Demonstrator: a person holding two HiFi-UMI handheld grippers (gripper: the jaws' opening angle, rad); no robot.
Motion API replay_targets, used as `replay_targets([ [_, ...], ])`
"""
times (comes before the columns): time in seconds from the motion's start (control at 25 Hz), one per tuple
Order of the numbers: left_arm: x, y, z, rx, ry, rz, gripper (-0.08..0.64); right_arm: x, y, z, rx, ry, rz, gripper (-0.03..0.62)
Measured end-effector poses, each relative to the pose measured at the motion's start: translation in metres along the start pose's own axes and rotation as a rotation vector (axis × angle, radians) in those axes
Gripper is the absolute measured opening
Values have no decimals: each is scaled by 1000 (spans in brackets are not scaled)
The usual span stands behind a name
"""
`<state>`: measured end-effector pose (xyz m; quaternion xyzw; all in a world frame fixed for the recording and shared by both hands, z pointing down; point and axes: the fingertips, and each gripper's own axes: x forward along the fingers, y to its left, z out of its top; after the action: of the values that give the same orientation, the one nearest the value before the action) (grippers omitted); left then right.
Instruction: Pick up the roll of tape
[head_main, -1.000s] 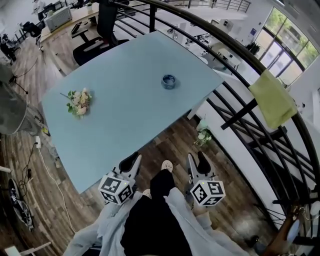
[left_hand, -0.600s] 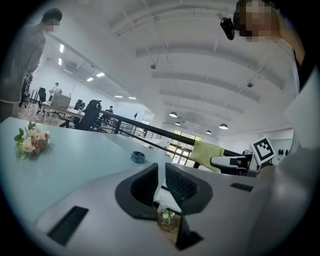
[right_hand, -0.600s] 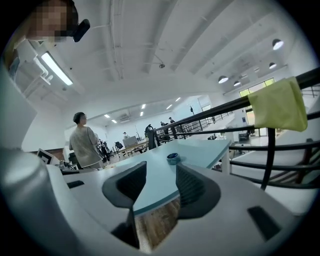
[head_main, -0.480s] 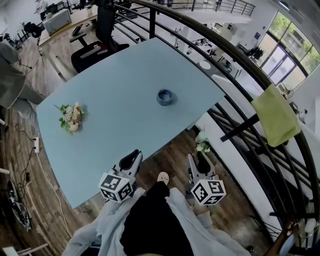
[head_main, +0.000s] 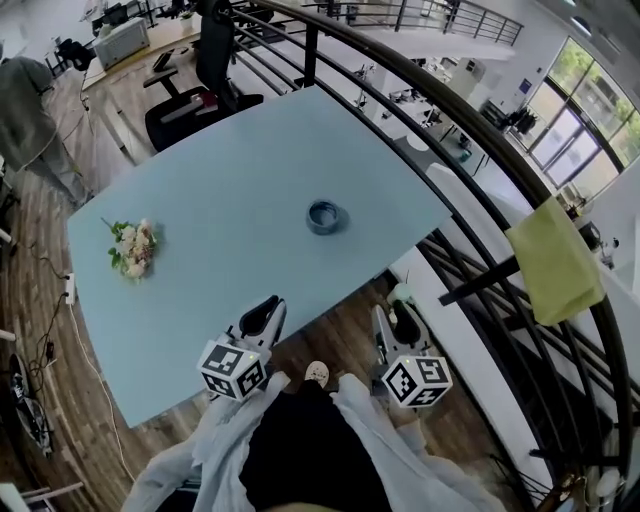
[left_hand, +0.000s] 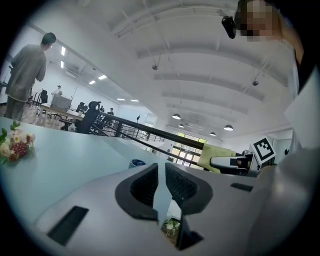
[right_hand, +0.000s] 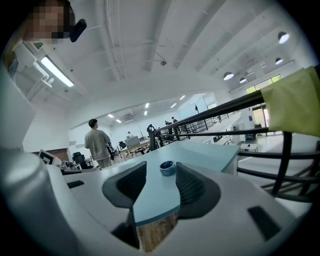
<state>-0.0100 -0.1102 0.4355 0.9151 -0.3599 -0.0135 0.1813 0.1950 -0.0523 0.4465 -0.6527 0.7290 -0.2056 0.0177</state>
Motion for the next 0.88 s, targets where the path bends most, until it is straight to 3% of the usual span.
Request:
replay_targets([
  [0.44, 27, 8, -8, -24, -12, 49, 58, 28, -22, 2, 7, 23, 49, 196],
  [0.88, 21, 23, -21, -46, 23, 101, 58, 42, -21, -8, 42, 59, 78, 196],
])
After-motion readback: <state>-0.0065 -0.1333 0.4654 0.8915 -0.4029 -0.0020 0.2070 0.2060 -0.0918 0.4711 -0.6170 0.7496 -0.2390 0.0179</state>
